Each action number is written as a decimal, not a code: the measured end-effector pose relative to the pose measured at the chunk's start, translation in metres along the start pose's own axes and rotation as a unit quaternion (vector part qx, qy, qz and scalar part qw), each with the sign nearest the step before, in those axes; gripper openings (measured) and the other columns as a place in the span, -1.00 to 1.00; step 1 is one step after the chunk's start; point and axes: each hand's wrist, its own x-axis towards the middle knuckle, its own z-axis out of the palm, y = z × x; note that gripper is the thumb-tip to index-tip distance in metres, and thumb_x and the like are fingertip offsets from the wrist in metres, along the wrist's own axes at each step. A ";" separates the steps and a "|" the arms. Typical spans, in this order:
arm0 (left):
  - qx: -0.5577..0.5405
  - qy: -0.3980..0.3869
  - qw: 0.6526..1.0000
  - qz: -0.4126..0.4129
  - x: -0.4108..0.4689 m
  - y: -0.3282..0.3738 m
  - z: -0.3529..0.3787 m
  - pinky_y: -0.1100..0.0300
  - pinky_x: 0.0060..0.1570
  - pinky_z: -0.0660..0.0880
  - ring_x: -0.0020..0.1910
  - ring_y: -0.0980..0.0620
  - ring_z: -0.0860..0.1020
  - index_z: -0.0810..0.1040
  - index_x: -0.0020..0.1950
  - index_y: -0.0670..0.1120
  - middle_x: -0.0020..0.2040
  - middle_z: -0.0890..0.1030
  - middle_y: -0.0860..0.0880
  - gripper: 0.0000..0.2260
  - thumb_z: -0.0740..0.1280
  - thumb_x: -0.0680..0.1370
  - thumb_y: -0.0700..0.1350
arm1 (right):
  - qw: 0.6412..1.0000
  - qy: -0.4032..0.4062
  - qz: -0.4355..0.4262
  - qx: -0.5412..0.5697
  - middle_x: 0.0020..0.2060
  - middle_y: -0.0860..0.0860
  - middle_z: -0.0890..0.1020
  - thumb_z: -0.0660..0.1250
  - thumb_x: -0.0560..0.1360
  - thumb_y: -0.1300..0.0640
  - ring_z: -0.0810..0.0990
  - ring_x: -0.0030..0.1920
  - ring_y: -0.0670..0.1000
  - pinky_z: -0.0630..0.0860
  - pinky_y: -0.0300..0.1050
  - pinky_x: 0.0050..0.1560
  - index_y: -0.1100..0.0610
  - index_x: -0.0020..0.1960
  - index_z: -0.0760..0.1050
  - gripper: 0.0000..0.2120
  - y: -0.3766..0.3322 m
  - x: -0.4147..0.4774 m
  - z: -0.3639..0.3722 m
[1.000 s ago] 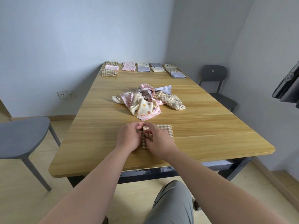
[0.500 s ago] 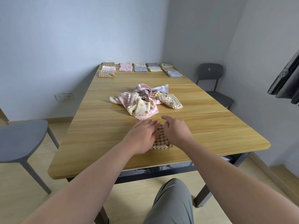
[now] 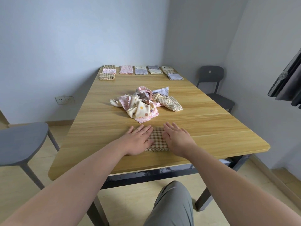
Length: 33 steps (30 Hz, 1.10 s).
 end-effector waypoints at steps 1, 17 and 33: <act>-0.003 -0.002 1.000 0.000 0.000 0.000 0.000 -0.14 0.58 -0.26 0.61 0.06 -0.29 -0.31 0.63 0.08 0.62 -0.32 0.12 -0.39 -0.20 0.67 0.29 | 1.000 -0.022 0.002 -0.020 0.64 -0.10 -0.08 -0.14 0.73 -0.06 -0.15 0.63 0.01 -0.11 0.13 0.61 0.01 0.66 -0.12 -0.47 -0.002 -0.002 0.001; -0.140 0.134 0.974 -0.113 0.017 0.020 -0.024 -0.08 0.44 0.31 0.53 -0.11 0.25 0.41 0.52 0.01 0.55 0.33 -0.05 -0.62 0.20 0.68 -0.07 | 0.985 0.121 0.116 0.032 0.03 0.02 0.56 0.17 0.61 -0.18 0.49 0.13 0.08 0.50 0.03 0.16 0.08 0.09 0.59 -0.62 -0.008 -0.014 -0.002; -0.466 0.053 0.880 -0.068 0.018 0.029 -0.067 0.09 0.01 0.52 -0.05 0.00 0.64 0.57 0.18 -0.08 0.01 0.69 -0.10 -0.72 0.45 0.48 -0.22 | 0.854 0.126 0.124 0.489 -0.11 -0.02 0.70 0.46 0.53 0.11 0.66 -0.11 -0.03 0.60 -0.17 -0.18 0.08 0.05 0.61 -0.88 0.028 -0.021 -0.035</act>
